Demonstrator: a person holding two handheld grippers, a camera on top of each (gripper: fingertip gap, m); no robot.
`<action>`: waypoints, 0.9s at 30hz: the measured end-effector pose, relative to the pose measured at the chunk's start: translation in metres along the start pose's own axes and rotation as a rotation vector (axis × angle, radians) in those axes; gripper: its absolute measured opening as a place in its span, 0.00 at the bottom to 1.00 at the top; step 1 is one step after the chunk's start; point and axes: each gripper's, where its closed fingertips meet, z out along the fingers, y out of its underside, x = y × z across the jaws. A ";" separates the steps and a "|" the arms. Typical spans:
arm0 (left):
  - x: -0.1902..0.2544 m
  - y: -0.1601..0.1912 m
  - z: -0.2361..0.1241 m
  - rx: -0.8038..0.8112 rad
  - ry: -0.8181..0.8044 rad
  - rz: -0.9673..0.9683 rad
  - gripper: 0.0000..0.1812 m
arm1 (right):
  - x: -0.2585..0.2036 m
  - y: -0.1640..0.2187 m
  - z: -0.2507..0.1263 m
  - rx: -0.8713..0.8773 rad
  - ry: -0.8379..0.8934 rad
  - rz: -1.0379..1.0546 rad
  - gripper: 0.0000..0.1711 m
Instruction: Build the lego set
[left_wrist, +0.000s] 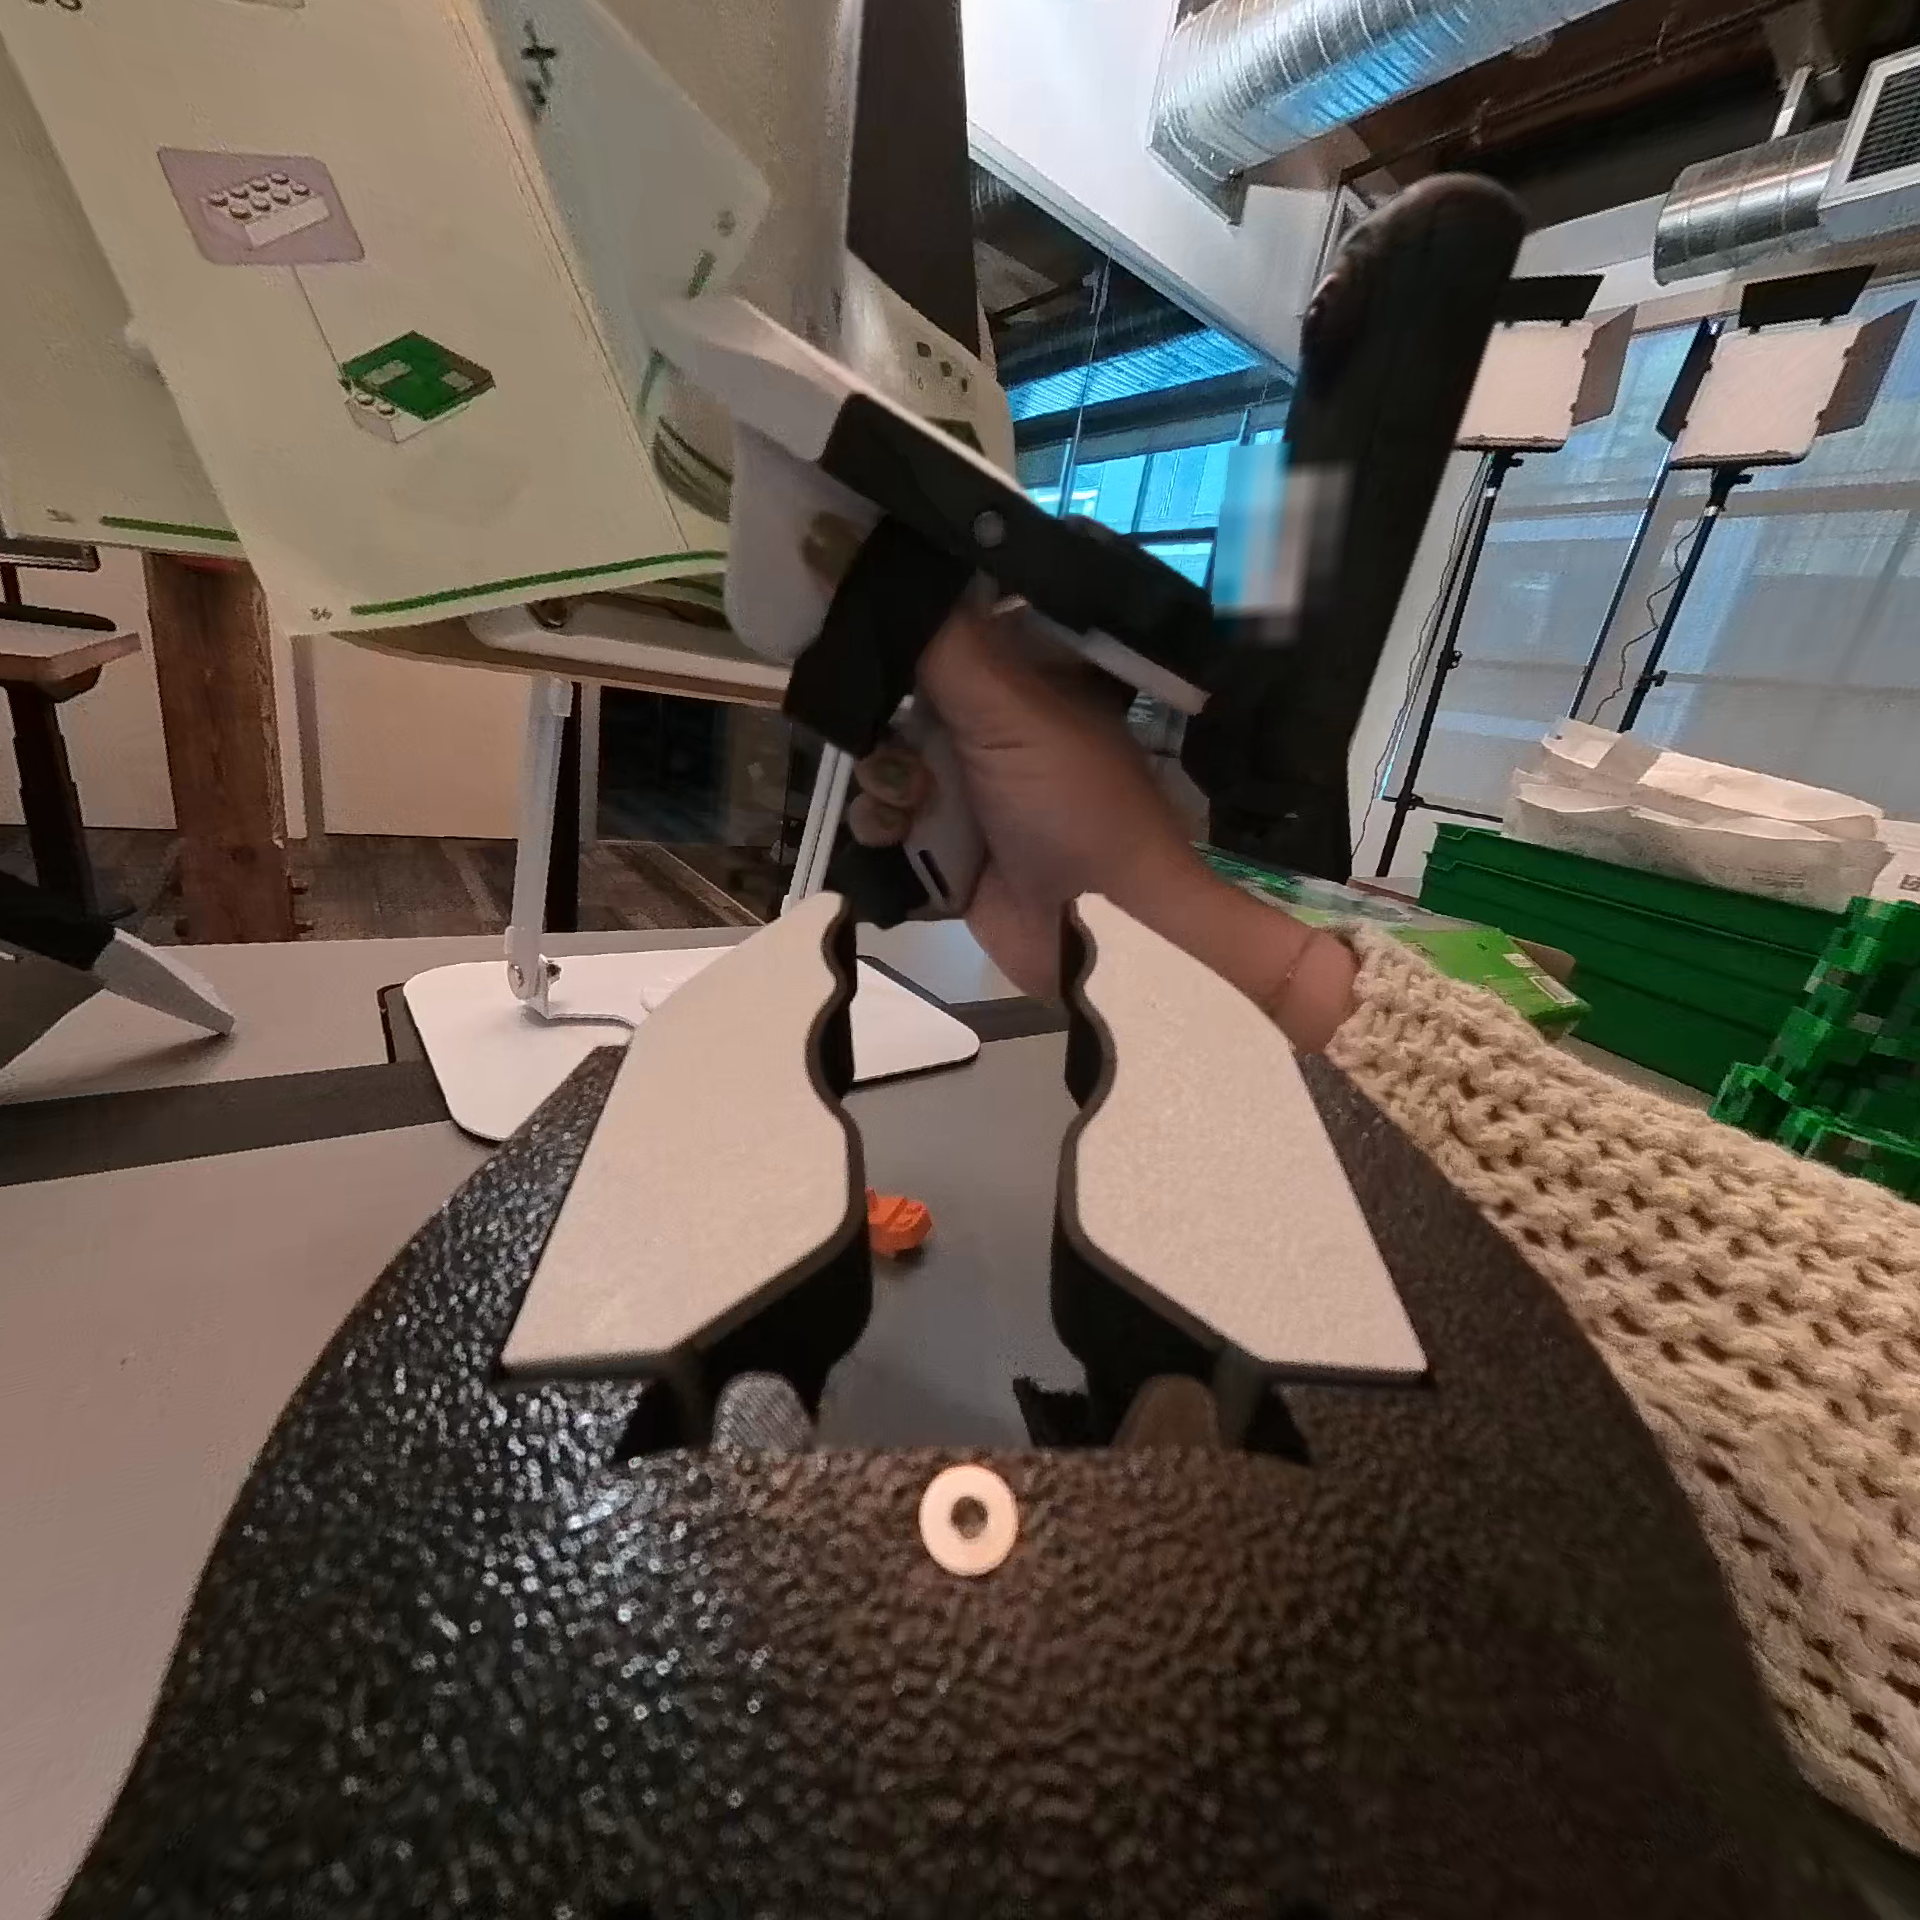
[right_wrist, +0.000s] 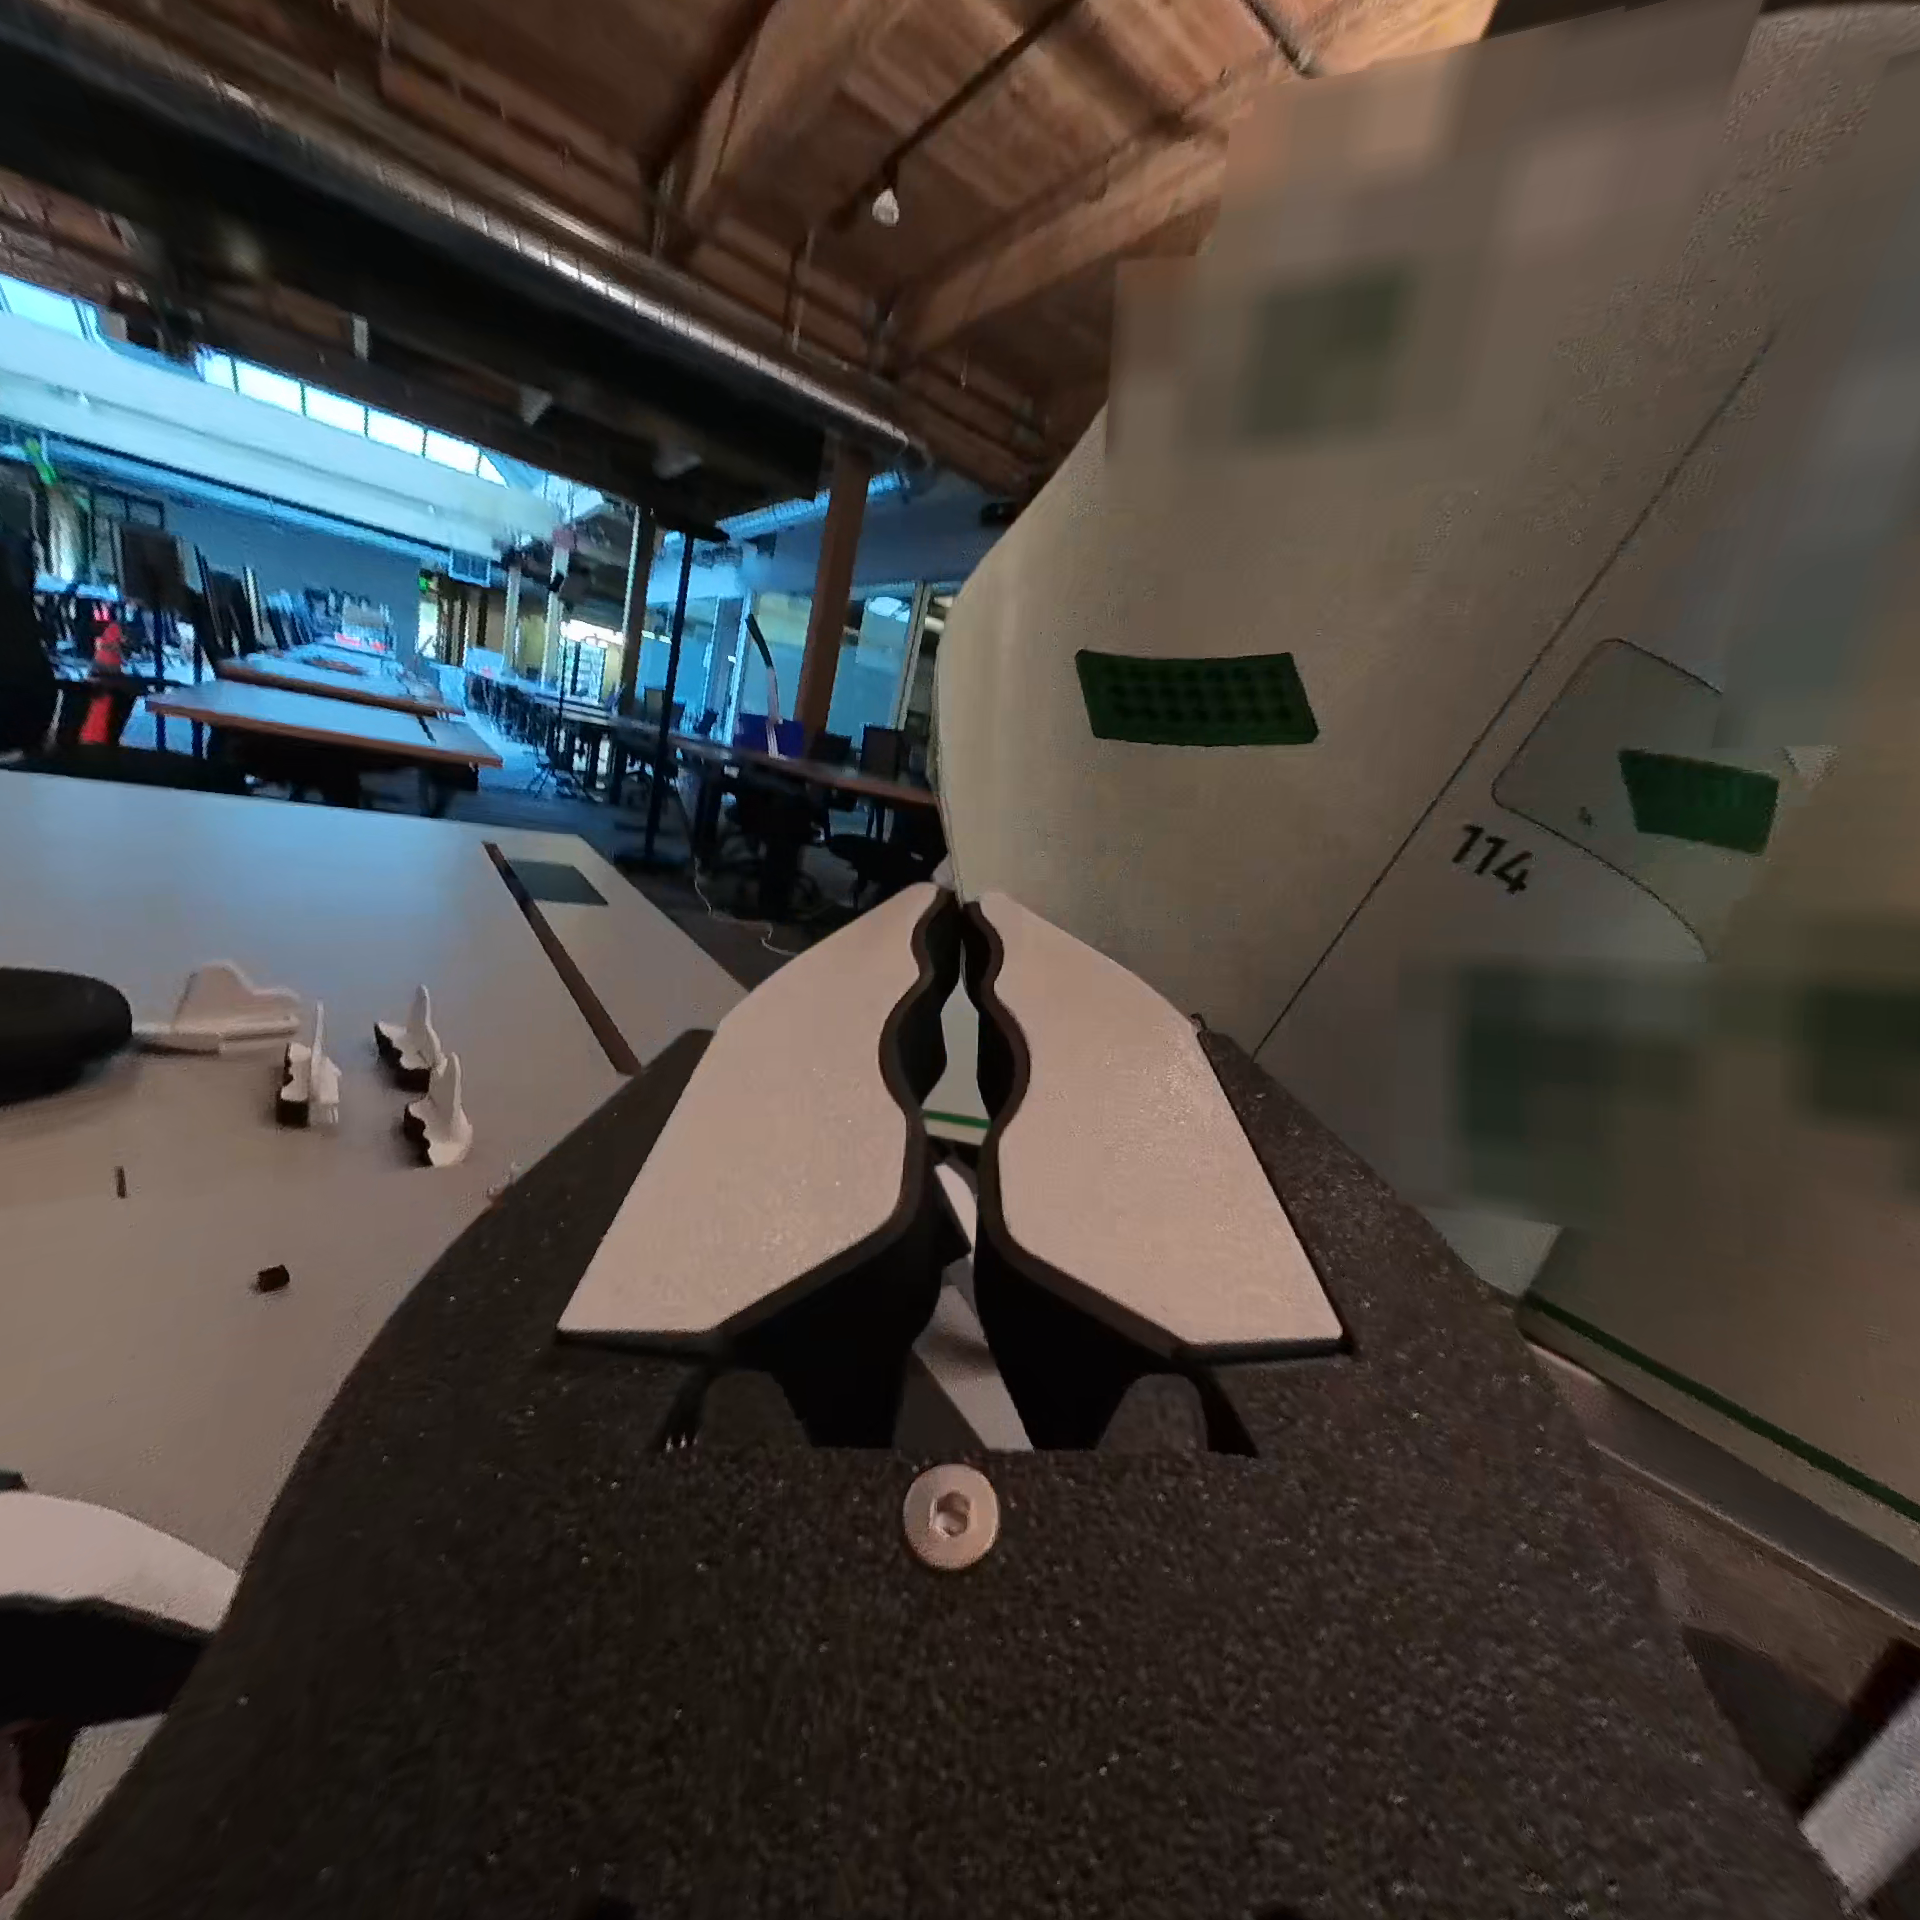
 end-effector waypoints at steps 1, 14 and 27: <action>0.000 0.000 0.000 0.000 -0.001 -0.002 0.20 | -0.003 0.003 0.002 -0.016 -0.004 -0.006 0.00; 0.000 0.000 0.000 0.002 -0.002 -0.005 0.19 | -0.014 0.017 0.009 -0.078 -0.025 -0.062 0.00; -0.068 -0.117 0.039 0.211 0.211 -0.423 0.46 | -0.010 0.025 -0.011 -0.077 -0.062 -0.287 0.00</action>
